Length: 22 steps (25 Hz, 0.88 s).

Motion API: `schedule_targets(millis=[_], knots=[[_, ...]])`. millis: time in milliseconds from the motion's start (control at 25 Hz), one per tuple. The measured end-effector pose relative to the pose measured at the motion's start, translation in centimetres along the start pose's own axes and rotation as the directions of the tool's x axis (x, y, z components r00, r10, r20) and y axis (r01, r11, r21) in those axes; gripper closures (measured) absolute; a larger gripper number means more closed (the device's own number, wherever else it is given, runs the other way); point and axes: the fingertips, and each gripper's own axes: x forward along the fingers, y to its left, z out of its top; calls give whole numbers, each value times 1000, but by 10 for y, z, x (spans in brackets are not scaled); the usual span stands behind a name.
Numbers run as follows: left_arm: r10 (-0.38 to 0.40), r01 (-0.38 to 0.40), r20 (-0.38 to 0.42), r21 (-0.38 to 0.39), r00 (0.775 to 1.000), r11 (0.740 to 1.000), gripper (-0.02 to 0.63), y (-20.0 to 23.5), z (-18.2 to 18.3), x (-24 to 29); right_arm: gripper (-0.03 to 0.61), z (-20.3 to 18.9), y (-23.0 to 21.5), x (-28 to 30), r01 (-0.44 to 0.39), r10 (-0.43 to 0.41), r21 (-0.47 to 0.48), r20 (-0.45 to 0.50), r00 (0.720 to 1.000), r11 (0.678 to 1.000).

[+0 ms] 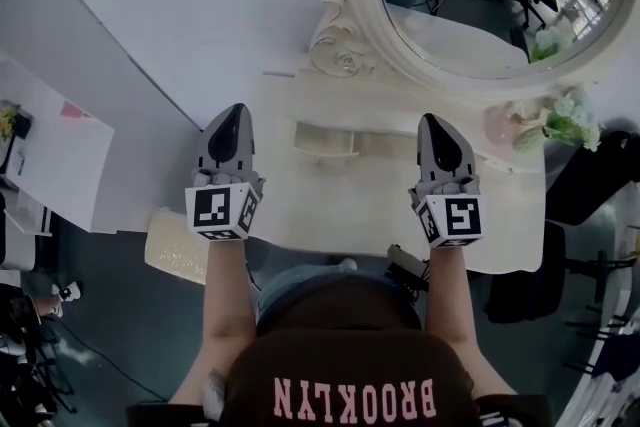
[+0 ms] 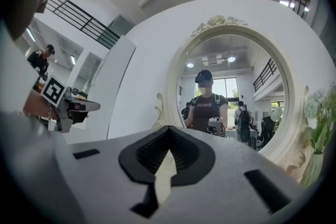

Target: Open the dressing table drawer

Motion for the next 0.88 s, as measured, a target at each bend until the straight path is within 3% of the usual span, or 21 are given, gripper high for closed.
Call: schedule_targets(millis=[880], knots=[[-11,11,12,0,1000,1000,607,-1,5,-14,588,-1,6,-13,2,-2,-8,-30,1000,1000]])
